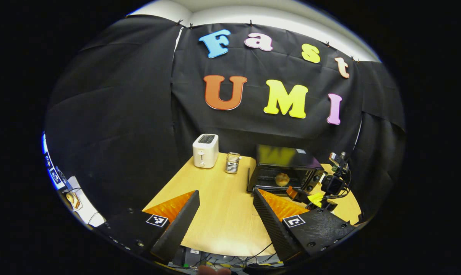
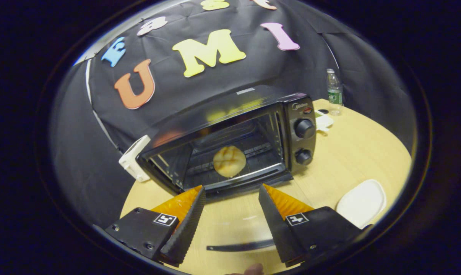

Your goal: Open the electric oven with the left hand, put the food in, and close the electric oven.

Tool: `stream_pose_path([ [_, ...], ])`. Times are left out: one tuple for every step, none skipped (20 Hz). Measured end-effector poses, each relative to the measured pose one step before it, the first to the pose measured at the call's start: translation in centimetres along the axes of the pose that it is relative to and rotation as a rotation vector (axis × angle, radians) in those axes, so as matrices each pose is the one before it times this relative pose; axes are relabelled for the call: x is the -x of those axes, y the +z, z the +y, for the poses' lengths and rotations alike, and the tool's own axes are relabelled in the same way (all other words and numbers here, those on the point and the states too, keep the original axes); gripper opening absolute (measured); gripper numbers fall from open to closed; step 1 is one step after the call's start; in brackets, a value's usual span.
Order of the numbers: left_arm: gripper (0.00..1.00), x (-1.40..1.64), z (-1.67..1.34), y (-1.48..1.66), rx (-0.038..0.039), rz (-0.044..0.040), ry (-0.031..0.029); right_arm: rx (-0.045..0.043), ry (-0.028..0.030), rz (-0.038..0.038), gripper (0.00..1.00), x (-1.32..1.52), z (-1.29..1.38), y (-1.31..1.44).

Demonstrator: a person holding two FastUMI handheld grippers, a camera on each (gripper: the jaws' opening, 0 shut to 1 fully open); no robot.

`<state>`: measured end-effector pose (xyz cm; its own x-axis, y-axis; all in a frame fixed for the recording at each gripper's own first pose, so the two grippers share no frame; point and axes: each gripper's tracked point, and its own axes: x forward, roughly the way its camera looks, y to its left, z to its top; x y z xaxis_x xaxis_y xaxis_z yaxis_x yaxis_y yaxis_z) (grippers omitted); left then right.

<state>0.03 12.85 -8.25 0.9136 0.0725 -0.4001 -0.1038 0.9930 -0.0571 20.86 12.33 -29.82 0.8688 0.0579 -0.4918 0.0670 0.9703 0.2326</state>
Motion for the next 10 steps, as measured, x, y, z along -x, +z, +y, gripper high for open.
stream_pose_path([
  [0.93,-0.153,-0.765,-0.137,-0.00483,-0.00162,-0.01589,0.01451,0.00587,0.00183,0.89,1.465,-0.560,-0.119],
  [0.94,-0.147,-0.754,-0.108,-0.00558,-0.00631,-0.01874,0.01434,-0.00107,-0.00156,0.89,1.491,-0.744,-0.054],
  [0.94,-0.249,-0.791,-0.174,-0.00548,-0.00358,-0.01805,0.01713,-0.00039,-0.00328,0.89,1.393,-0.803,0.062],
  [0.94,-0.317,-0.577,-0.373,-0.00426,0.00142,-0.01866,0.01778,-0.00556,-0.00539,0.89,1.438,-0.681,0.067],
  [0.94,-0.489,-0.666,-0.477,-0.00404,0.00668,-0.01637,0.01790,-0.00648,-0.00678,0.89,1.332,-0.774,0.323],
  [0.94,-0.705,-0.618,-0.608,-0.00504,0.00899,-0.01440,0.01106,-0.00876,-0.00786,0.89,1.353,-0.846,0.376],
  [0.94,-0.562,-0.598,-0.735,-0.00566,0.01224,-0.01539,0.01129,-0.00623,-0.00805,0.89,1.190,-0.741,0.519],
  [0.94,-0.612,-0.686,-0.674,-0.00600,0.01250,-0.01483,0.01260,-0.01504,-0.00990,0.89,1.236,-0.871,0.557],
  [0.93,-0.553,-0.736,-0.717,-0.00471,0.01005,-0.01721,0.00664,-0.01607,-0.00679,0.89,1.063,-0.985,0.568],
  [0.93,-0.594,-0.666,-0.708,-0.00199,0.00985,-0.01732,-0.00033,-0.00817,-0.00117,0.89,0.947,-0.667,0.261],
])
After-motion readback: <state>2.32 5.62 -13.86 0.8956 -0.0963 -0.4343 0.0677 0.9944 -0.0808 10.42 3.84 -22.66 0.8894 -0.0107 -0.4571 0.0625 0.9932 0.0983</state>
